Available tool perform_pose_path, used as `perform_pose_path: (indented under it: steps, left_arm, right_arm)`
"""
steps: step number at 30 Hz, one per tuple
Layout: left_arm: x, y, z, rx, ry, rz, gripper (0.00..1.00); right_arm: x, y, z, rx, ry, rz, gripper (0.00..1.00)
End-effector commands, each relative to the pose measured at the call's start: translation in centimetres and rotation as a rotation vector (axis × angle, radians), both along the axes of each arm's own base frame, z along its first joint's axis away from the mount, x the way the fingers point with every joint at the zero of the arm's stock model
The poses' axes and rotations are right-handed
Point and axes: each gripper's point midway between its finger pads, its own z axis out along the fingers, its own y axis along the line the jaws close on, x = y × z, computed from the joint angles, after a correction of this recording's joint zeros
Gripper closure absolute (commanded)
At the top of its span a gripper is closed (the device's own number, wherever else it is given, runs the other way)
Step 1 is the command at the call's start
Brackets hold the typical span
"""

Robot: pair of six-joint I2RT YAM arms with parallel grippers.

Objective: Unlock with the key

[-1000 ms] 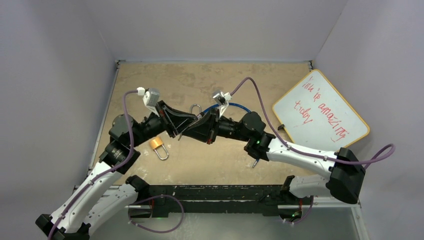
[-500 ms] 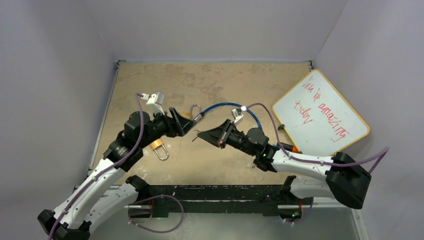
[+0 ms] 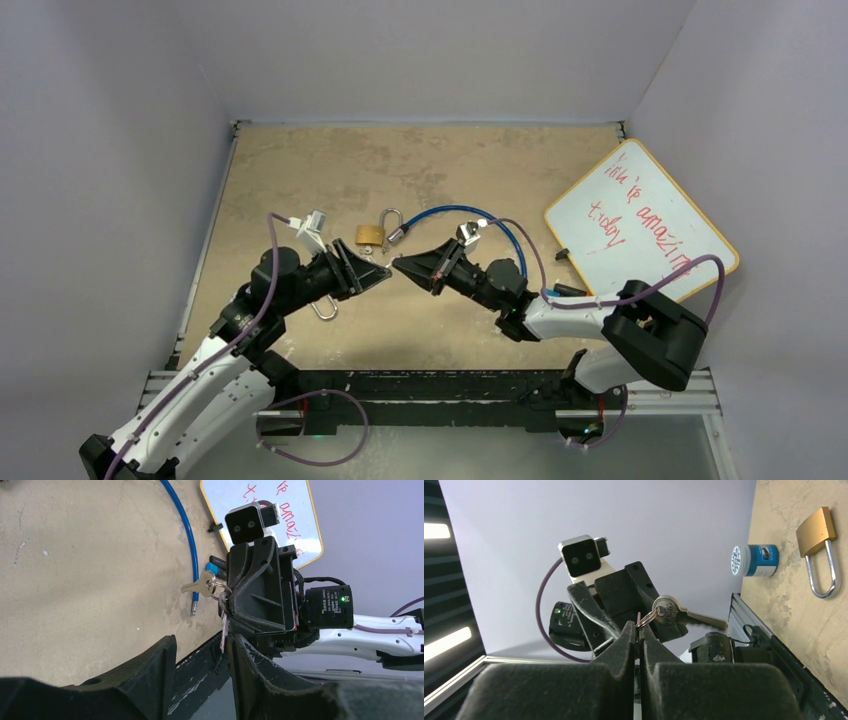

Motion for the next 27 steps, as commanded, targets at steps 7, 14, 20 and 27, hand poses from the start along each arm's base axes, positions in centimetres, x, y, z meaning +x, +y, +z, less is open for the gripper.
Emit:
perform_pose_path:
  steps: [7, 14, 20, 27]
  left_arm:
    - [0.3, -1.1, 1.8, -0.121, -0.001, -0.008, 0.68]
    - [0.2, -1.2, 2.4, -0.159, -0.013, -0.015, 0.7]
    - [0.4, -1.0, 2.7, -0.161, -0.043, 0.001, 1.0]
    - [0.3, -0.5, 3.5, -0.06, -0.184, -0.038, 1.0]
  right_arm:
    - [-0.3, -0.1, 4.3, 0.133, -0.077, 0.017, 1.0]
    - [-0.5, -0.2, 4.1, 0.121, -0.101, 0.018, 1.0]
    - [-0.7, -0.3, 3.9, 0.115, -0.11, 0.024, 1.0]
    - [-1.3, -0.9, 3.2, 0.075, -0.164, 0.041, 0.67]
